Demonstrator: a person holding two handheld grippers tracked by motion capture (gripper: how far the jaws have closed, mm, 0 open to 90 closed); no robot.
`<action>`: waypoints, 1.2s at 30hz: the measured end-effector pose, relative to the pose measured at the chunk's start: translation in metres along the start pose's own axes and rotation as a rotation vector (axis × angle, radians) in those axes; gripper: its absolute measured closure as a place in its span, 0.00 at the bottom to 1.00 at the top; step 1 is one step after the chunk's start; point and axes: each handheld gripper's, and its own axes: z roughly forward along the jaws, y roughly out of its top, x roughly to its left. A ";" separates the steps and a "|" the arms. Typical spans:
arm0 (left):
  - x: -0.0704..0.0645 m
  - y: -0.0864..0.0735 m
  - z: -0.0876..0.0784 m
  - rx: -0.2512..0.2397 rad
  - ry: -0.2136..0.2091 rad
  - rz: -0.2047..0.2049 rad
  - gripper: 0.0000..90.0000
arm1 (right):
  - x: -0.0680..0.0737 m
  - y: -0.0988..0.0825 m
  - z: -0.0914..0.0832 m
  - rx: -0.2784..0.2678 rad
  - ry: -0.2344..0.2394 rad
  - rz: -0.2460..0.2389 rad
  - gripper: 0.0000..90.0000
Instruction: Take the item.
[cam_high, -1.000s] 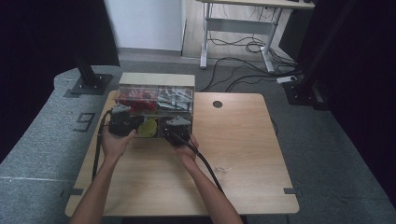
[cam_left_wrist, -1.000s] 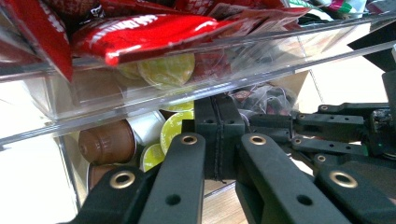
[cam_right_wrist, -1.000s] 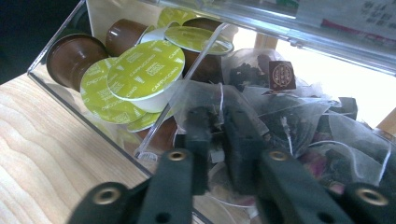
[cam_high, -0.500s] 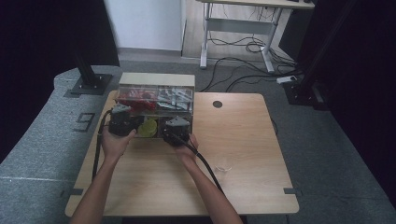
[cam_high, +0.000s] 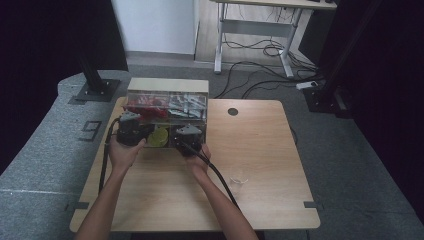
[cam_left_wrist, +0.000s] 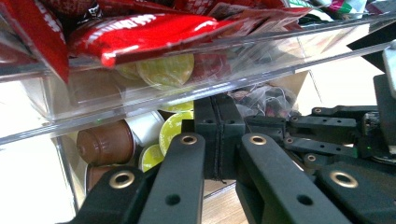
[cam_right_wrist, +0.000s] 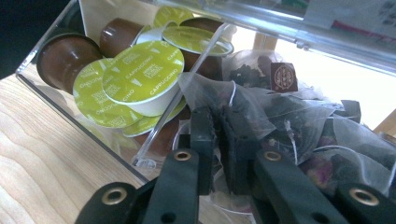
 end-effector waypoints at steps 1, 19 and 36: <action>0.000 0.000 0.000 -0.001 0.001 -0.001 1.00 | 0.000 0.000 -0.001 -0.005 0.002 0.006 0.93; -0.001 0.001 0.001 0.004 -0.002 -0.001 0.99 | 0.000 0.002 0.001 -0.025 -0.033 -0.009 0.73; -0.001 0.000 0.002 -0.003 -0.001 -0.007 0.99 | -0.005 0.002 -0.006 -0.030 -0.017 0.016 0.99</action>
